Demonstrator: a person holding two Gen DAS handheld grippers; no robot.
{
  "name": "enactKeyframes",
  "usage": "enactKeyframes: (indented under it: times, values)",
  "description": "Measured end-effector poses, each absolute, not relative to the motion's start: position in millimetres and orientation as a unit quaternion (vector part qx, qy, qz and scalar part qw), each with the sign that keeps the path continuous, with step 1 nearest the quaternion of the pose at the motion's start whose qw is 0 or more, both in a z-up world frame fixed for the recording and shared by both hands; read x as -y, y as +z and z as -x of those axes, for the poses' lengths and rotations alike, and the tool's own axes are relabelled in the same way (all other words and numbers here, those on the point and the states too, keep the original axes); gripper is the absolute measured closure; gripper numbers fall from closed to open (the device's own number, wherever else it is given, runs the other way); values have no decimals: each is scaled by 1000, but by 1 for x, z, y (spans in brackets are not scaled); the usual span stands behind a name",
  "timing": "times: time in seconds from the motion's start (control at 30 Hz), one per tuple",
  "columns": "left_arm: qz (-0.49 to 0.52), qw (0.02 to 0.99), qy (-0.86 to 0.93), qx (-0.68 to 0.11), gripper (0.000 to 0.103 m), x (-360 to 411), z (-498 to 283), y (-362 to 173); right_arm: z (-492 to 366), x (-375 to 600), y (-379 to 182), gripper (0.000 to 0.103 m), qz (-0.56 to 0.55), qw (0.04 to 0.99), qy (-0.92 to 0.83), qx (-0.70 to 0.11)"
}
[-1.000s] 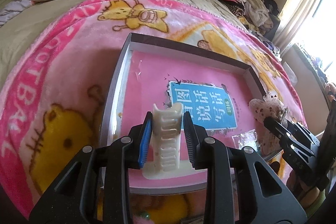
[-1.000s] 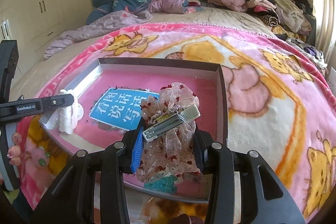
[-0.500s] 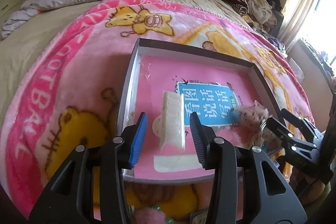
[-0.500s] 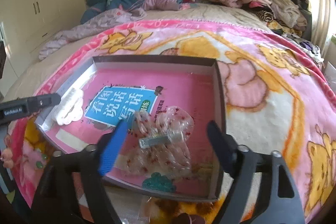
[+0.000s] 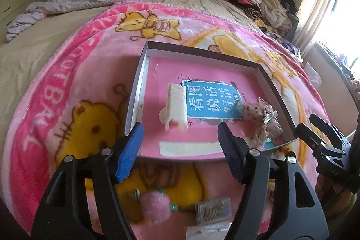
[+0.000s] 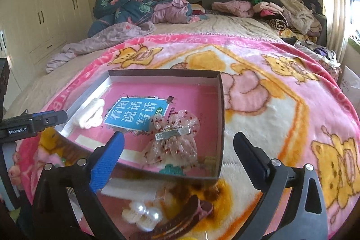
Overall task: Organize jewelry
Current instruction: 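Withdraw both tools from the tray back over the blanket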
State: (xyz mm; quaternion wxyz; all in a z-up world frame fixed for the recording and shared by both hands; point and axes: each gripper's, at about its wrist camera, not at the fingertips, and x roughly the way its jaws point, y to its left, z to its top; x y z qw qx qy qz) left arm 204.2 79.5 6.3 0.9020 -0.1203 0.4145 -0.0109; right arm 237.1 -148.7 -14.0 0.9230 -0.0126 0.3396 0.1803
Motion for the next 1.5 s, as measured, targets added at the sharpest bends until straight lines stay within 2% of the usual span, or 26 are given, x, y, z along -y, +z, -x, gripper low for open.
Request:
enactKeyframes:
  times: [0.57, 1.4, 1.5]
  values:
    - [126, 911, -7, -393, 40, -83, -156, 20, -181, 152, 10, 8, 30, 929, 189, -317]
    - [130, 915, -3, -383, 39, -93, -104, 20, -124, 145, 8, 8, 51, 920, 212, -325]
    - [128, 914, -4, -384, 35, -91, -99, 18, -118, 145, 6, 8, 55, 919, 213, -328]
